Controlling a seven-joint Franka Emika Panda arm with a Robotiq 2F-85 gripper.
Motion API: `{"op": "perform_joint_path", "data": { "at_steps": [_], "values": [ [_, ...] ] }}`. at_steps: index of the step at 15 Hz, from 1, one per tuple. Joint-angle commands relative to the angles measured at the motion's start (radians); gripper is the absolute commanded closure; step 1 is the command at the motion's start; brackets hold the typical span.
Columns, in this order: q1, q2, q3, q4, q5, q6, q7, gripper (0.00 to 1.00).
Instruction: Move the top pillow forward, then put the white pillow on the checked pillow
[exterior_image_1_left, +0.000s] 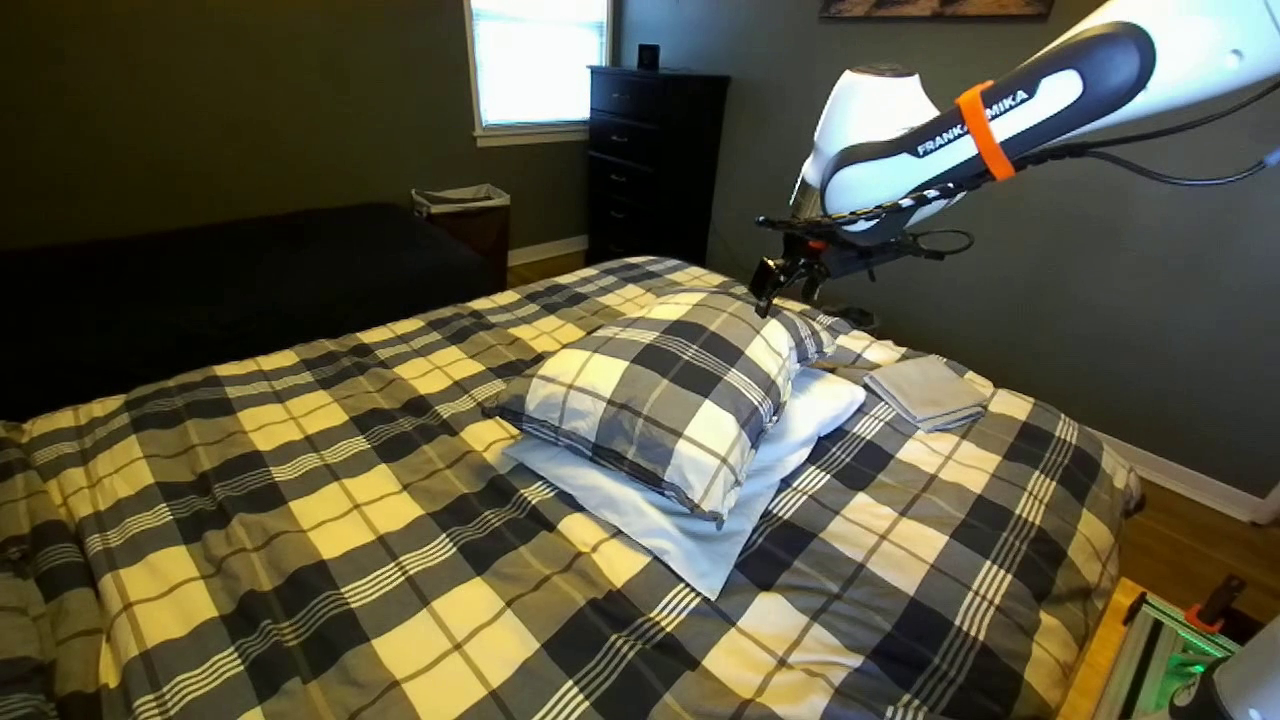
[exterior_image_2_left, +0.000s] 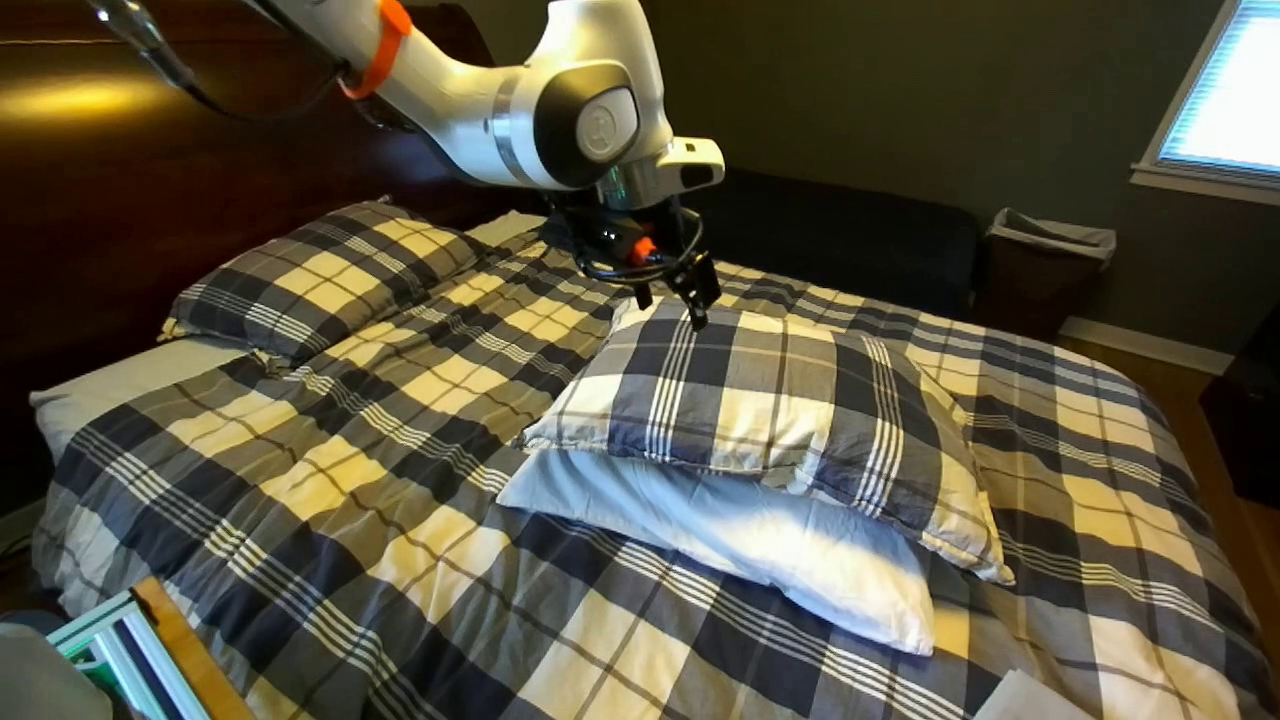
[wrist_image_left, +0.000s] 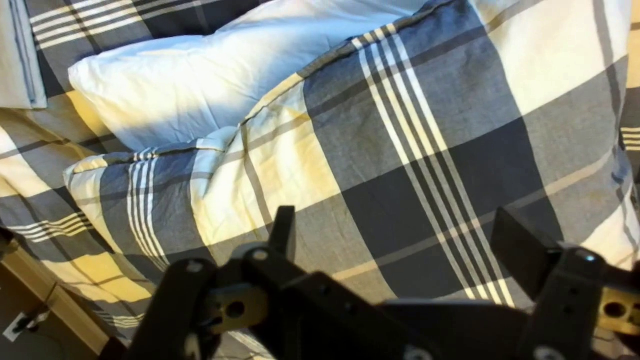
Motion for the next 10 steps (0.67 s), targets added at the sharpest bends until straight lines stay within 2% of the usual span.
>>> {"op": "perform_joint_path", "data": {
  "at_steps": [1, 4, 10],
  "values": [
    [0.03, 0.085, -0.016, 0.008, 0.019, 0.049, 0.023, 0.0],
    [0.054, 0.118, -0.005, -0.013, 0.061, 0.061, 0.029, 0.0],
    [0.128, 0.058, 0.013, -0.128, 0.112, -0.092, 0.153, 0.0]
  ]
}}
